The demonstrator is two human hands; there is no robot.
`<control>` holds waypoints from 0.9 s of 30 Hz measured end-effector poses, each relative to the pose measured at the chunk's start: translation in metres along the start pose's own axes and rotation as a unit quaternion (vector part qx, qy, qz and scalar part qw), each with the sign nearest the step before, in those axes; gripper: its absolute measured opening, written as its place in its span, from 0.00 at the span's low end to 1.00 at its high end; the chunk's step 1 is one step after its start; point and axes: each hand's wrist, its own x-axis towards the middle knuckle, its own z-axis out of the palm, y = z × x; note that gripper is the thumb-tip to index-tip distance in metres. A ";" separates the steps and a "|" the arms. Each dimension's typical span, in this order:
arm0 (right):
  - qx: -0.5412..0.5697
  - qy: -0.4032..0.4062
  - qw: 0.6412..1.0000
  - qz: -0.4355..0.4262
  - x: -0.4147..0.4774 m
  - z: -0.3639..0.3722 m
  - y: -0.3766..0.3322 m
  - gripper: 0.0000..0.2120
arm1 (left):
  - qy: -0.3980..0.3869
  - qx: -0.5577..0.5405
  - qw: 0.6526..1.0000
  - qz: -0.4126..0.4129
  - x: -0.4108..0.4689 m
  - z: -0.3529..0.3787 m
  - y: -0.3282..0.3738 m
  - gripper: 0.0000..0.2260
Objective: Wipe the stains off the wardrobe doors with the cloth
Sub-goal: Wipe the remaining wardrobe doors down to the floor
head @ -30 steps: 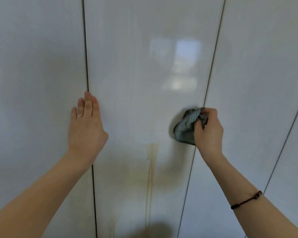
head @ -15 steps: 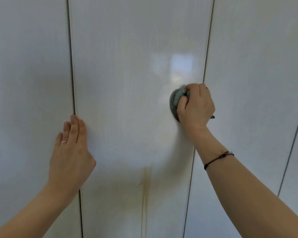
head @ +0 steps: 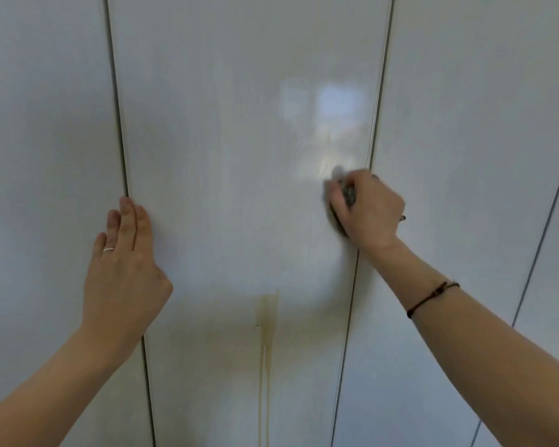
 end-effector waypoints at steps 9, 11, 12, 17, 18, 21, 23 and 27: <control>0.041 0.043 0.995 -0.080 -0.119 0.016 -0.011 0.17 | 0.022 -0.031 0.999 -0.030 0.002 0.014 0.009 0.38; 0.059 0.011 0.988 -0.141 -0.166 0.011 -0.009 0.18 | 0.013 -0.031 0.999 -0.034 0.001 0.014 0.011 0.40; 0.054 -0.001 0.984 -0.172 -0.167 0.009 -0.007 0.18 | 0.011 -0.026 0.999 -0.032 0.001 0.014 0.011 0.40; -0.019 0.063 0.997 -0.046 -0.031 0.016 -0.009 0.17 | 0.001 -0.006 1.000 -0.030 0.002 0.017 0.011 0.39; -0.023 0.084 0.996 0.025 -0.002 0.016 -0.014 0.17 | 0.000 -0.004 1.000 -0.028 0.001 0.018 0.011 0.39; -0.001 0.096 0.989 0.113 0.014 0.017 -0.037 0.16 | 0.009 -0.002 1.000 -0.028 0.003 0.019 0.012 0.39; 0.013 0.066 0.998 0.019 -0.043 0.028 -0.055 0.15 | 0.015 -0.016 0.999 -0.034 0.003 0.020 0.012 0.39; 0.089 -0.101 0.960 -0.247 -0.202 0.036 -0.074 0.16 | 0.008 -0.042 0.999 -0.026 0.001 0.016 0.009 0.39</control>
